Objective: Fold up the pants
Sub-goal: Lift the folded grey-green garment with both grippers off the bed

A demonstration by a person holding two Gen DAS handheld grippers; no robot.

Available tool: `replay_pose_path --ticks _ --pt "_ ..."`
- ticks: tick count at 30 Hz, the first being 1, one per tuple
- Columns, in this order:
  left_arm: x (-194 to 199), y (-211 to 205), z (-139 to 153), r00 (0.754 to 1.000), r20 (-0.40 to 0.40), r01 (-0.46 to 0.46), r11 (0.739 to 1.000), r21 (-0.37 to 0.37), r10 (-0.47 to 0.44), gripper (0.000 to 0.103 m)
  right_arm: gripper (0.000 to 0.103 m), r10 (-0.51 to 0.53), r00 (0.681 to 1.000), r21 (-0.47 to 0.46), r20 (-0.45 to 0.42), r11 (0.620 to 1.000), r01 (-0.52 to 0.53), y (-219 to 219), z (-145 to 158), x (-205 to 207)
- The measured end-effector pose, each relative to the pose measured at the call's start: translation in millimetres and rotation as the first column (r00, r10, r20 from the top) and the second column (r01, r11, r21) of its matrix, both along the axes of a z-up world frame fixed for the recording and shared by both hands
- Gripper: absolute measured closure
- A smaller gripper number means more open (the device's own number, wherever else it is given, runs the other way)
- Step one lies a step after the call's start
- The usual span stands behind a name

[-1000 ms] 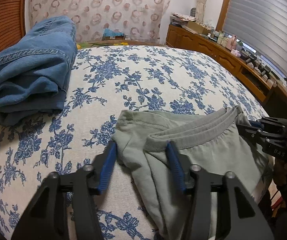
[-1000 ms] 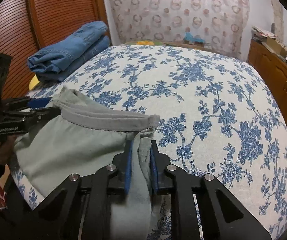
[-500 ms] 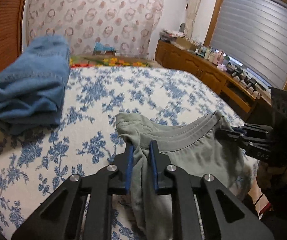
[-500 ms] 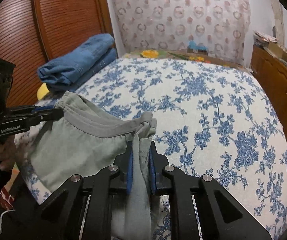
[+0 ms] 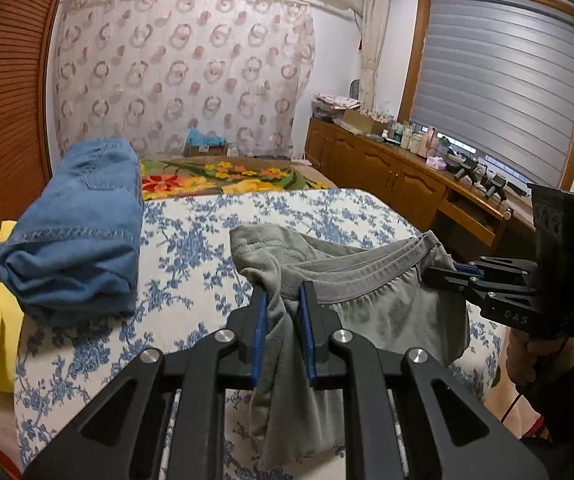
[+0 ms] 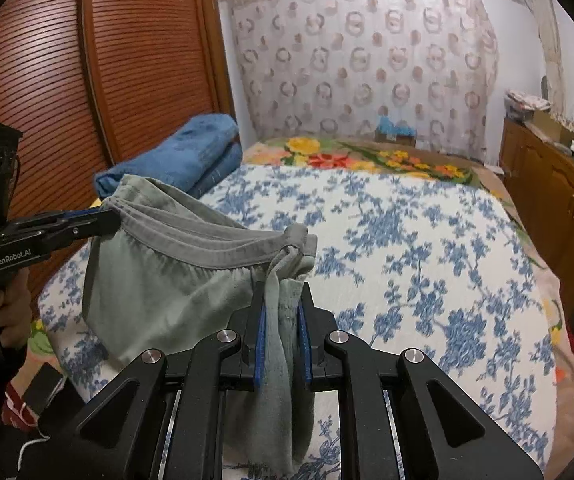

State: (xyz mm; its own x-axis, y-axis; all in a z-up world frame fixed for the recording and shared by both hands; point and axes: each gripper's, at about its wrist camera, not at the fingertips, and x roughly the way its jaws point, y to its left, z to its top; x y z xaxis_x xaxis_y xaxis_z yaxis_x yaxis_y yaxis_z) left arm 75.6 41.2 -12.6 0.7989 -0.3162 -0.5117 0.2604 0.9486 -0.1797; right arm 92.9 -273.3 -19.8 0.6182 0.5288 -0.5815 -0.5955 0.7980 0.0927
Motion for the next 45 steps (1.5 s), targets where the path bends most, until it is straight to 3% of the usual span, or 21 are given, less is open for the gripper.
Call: replay_pose_path --ticks 24,45 --pt "26.2 10.1 8.9 0.999 0.025 -0.044 0.999 0.015 0.044 0.090 0.092 0.058 0.997 -0.013 0.049 0.998 -0.057 18.4 15.5 40.2" --pt "71.3 64.3 36.3 0.989 0.046 -0.144 0.990 0.007 0.143 0.090 0.092 0.164 0.982 -0.075 0.098 0.985 -0.157 89.8 60.5 115.0"
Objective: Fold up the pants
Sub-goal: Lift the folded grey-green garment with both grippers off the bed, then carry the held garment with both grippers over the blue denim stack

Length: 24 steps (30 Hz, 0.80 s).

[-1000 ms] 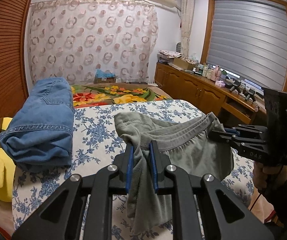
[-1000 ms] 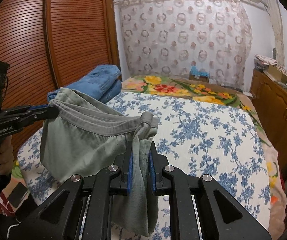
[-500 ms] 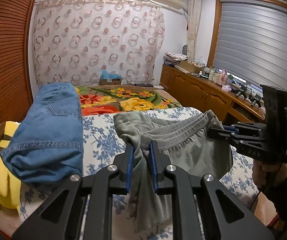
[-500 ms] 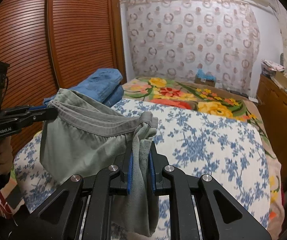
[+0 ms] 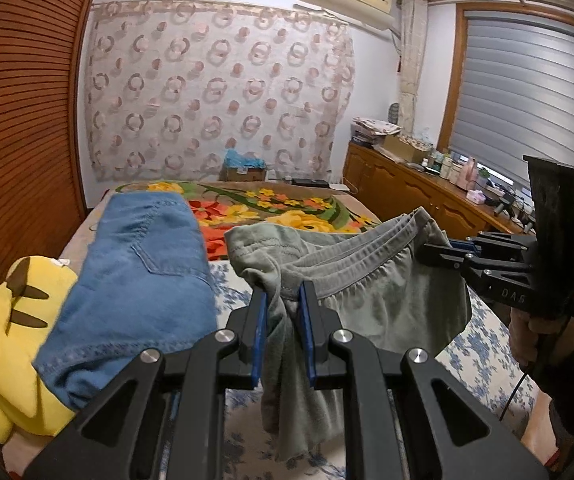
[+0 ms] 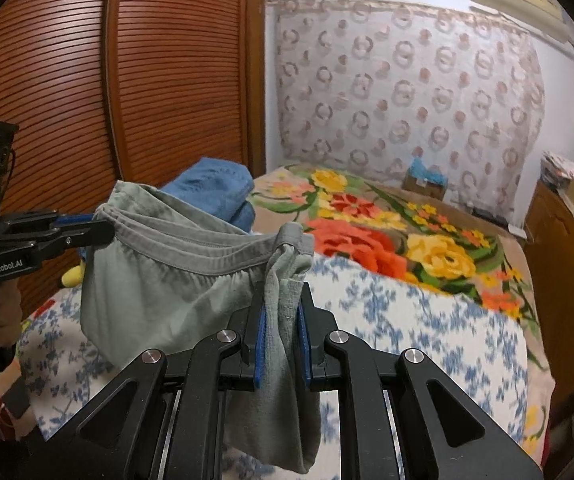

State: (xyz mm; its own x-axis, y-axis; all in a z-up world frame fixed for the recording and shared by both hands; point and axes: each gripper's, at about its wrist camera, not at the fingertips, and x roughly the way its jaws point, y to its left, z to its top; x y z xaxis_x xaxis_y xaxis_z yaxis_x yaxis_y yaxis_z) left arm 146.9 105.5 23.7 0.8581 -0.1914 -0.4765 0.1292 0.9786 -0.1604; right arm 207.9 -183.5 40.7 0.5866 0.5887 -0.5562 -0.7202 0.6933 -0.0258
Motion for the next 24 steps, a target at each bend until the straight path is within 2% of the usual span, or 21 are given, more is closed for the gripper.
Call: replay_pose_path --ticks 11,24 --pt "20.9 36.5 9.1 0.998 0.013 -0.067 0.998 0.002 0.067 0.090 0.092 0.072 0.996 -0.026 0.051 0.997 -0.071 49.6 16.1 32.4" --pt "34.7 72.1 4.4 0.988 0.016 -0.154 0.988 -0.022 0.154 0.090 0.092 0.171 0.980 -0.041 0.097 0.985 -0.168 111.1 31.2 75.3"
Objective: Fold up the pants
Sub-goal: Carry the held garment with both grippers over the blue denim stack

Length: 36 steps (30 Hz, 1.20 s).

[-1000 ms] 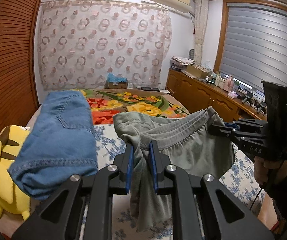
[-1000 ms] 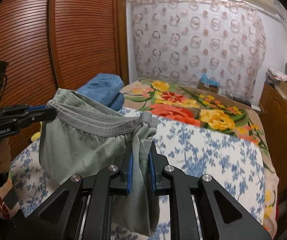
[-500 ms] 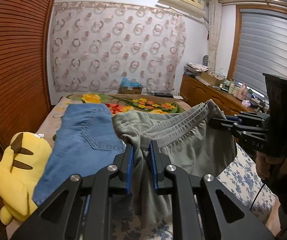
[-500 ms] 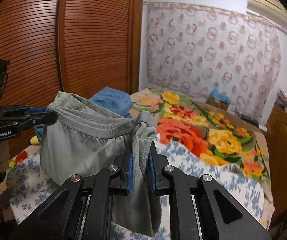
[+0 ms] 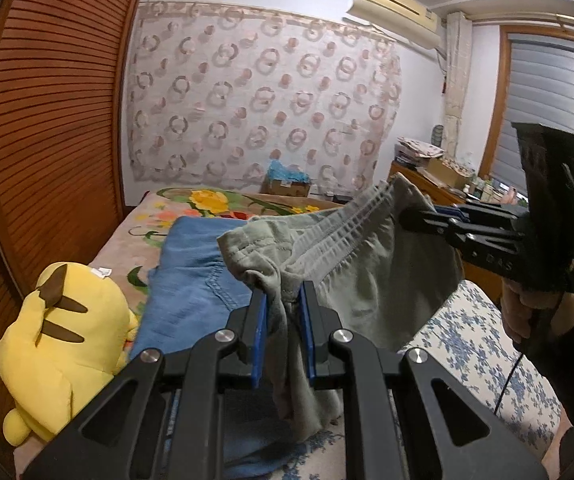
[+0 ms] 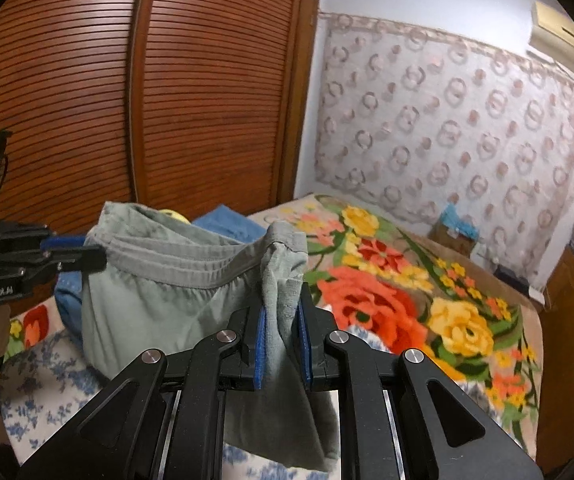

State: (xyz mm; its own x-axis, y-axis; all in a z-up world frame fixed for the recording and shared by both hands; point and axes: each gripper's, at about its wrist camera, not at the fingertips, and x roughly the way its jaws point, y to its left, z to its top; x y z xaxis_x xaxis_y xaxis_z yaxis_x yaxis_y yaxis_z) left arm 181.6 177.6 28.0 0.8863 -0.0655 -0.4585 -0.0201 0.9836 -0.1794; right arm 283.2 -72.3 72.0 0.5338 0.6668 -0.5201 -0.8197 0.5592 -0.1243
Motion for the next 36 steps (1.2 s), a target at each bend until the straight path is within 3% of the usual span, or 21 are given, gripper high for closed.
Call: replay_pose_path --ticks 17,21,25,31,34,36 --pt "-24.9 31.2 -18.1 0.994 -0.028 -0.108 0.994 -0.016 0.108 0.090 0.092 0.171 0.985 -0.059 0.026 0.984 -0.169 119.7 -16.4 30.6" --pt "-25.5 38.9 -30.8 0.986 -0.069 -0.152 0.988 -0.029 0.149 0.089 0.092 0.199 0.980 -0.075 0.009 0.977 -0.198 142.6 -25.2 30.5" --pt "-31.7 47.3 -43.2 0.981 -0.077 -0.185 0.980 -0.067 0.180 0.089 0.092 0.214 0.977 -0.081 -0.023 0.973 -0.215 161.7 -35.4 33.3" --pt "-33.9 46.4 -51.5 0.974 -0.082 -0.218 0.974 -0.065 0.212 0.089 0.092 0.214 0.974 -0.081 -0.069 0.972 -0.219 181.7 -43.7 41.2" --pt "-33.0 47.1 -56.8 0.971 -0.099 -0.225 0.972 -0.066 0.218 0.089 0.088 0.213 0.971 -0.080 -0.108 0.972 -0.222 187.5 -46.9 45.7" --pt "-32.3 47.9 -59.1 0.969 -0.108 -0.231 0.971 -0.066 0.223 0.089 0.080 0.207 0.970 -0.072 -0.127 0.974 -0.217 187.4 -48.0 48.7"
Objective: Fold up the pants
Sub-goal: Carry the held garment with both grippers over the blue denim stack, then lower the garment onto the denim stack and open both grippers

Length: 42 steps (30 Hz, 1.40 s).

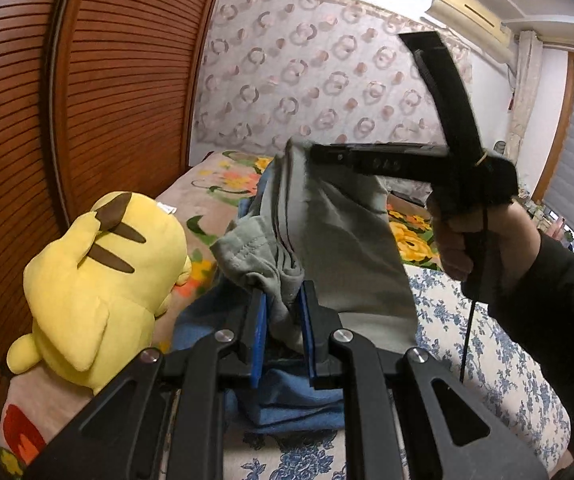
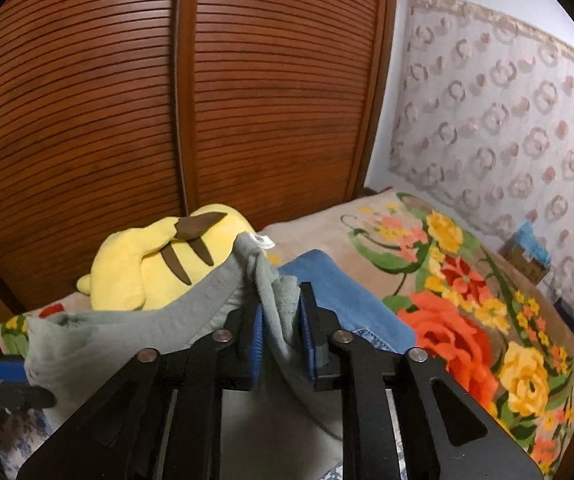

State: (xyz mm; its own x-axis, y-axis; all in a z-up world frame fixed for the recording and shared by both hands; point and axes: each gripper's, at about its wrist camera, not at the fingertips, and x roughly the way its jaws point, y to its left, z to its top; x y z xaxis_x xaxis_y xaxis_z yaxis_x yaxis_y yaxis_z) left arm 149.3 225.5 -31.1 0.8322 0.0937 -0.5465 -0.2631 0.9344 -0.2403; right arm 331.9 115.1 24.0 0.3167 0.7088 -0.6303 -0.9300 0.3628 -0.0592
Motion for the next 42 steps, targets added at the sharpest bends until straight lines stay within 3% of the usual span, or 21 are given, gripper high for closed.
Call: replay_pose_path --ticks 10,19,23,29,42 --pt "0.1 1.1 -6.7 1.000 -0.015 -0.009 1.000 0.009 0.010 0.089 0.077 -0.007 0.998 0.025 -0.070 1.000 0.008 -43.8 -3.4 10.2" --pt "-0.9 2.1 -11.8 0.999 -0.039 -0.028 1.000 0.006 0.028 0.088 0.077 -0.110 0.991 -0.045 -0.075 0.993 0.107 -46.4 -32.5 37.8" --pt "-0.1 0.3 -10.8 0.998 -0.055 -0.032 0.999 0.028 0.033 0.086 0.076 -0.128 0.986 -0.023 -0.103 0.992 0.126 -52.7 -31.9 39.0" --pt "-4.2 -5.2 -5.0 0.997 -0.063 -0.037 0.997 0.062 0.041 0.080 0.077 -0.132 0.985 0.006 -0.111 0.991 0.134 -67.7 -18.8 23.3" --pt "-24.9 -22.2 2.2 0.997 -0.075 -0.016 0.992 0.122 0.026 0.054 0.077 -0.118 0.987 0.043 -0.110 0.991 0.124 -105.7 -3.7 -39.6"
